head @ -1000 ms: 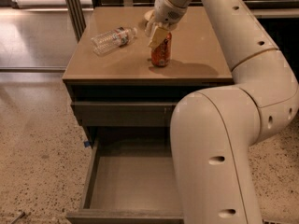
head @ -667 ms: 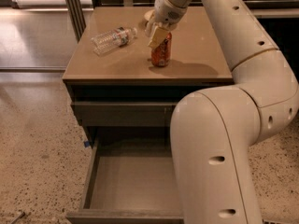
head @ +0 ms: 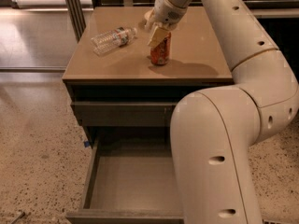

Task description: Place coke can into middle drawer

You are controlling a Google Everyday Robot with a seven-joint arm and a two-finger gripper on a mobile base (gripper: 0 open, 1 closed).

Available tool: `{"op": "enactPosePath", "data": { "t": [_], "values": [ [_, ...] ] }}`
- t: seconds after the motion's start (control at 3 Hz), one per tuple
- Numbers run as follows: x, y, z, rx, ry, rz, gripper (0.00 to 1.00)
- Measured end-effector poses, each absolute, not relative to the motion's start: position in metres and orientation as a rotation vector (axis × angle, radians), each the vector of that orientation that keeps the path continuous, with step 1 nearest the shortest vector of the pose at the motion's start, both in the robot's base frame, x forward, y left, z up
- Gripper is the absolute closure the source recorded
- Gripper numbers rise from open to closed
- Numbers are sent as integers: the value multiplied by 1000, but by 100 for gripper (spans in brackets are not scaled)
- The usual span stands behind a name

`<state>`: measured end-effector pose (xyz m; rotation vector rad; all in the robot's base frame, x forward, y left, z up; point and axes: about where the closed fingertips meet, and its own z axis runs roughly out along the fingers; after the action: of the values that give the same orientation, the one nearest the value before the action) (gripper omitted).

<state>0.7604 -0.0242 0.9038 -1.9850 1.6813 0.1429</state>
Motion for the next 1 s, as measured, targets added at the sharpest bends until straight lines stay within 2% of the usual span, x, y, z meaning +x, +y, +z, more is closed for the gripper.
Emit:
{"op": "enactPosePath", "data": {
  "t": [0.33, 1.0],
  "values": [
    [760, -24, 904, -1985, 1681, 143, 0],
    [764, -28, 902, -1979, 1703, 120, 0]
  ]
}}
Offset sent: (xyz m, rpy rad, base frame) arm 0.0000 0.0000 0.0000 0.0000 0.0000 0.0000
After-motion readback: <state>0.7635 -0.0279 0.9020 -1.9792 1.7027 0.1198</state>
